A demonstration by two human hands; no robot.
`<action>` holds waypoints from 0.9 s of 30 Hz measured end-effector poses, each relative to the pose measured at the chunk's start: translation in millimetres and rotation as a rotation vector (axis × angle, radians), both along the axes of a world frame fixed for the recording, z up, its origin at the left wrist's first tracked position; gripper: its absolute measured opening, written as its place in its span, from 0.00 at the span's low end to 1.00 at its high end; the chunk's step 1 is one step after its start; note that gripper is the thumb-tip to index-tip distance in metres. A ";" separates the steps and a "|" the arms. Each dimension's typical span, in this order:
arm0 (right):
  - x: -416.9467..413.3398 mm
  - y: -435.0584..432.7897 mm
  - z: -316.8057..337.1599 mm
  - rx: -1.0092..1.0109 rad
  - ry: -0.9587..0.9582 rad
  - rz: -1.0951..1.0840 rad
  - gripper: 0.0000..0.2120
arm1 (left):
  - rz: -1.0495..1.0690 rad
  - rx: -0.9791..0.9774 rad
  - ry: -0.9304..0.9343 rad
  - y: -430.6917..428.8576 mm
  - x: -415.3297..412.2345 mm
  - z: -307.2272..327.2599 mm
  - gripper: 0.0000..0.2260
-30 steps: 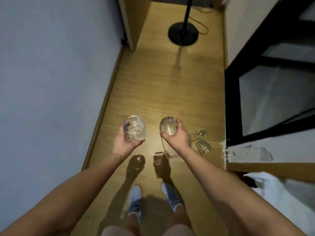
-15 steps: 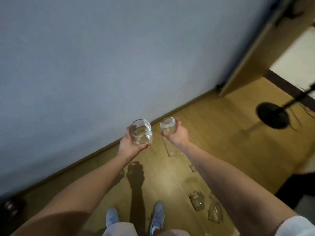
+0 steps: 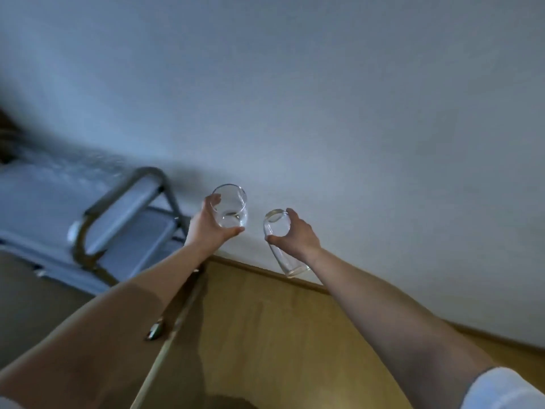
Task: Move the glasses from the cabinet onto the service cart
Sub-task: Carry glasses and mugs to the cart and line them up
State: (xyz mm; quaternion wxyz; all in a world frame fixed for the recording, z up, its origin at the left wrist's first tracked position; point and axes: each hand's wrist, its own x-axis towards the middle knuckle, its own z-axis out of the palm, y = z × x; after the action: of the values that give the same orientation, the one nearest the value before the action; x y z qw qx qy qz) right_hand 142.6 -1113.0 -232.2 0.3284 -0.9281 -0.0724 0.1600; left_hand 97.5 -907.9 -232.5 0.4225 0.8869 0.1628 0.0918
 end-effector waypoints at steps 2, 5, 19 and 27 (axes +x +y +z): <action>1.2 63.1 7.7 -0.007 -0.025 0.127 0.44 | 0.111 0.008 -0.031 63.2 -16.9 14.7 0.42; -6.3 170.4 21.0 0.016 -0.065 0.309 0.44 | 0.305 0.029 -0.080 162.9 -63.1 31.0 0.40; -46.7 487.6 4.3 -0.038 -0.125 0.886 0.47 | 0.790 -0.029 0.032 376.6 -195.0 0.7 0.36; -12.2 602.5 -16.4 -0.147 -0.129 1.033 0.45 | 0.895 -0.113 0.084 439.2 -176.3 -27.3 0.38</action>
State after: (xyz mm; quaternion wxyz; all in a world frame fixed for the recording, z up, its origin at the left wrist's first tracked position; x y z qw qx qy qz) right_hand 130.4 -510.5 -248.6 0.1359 -0.8000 -0.5290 0.2484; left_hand -78.8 -468.6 -259.8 0.3820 0.7077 0.5520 0.2201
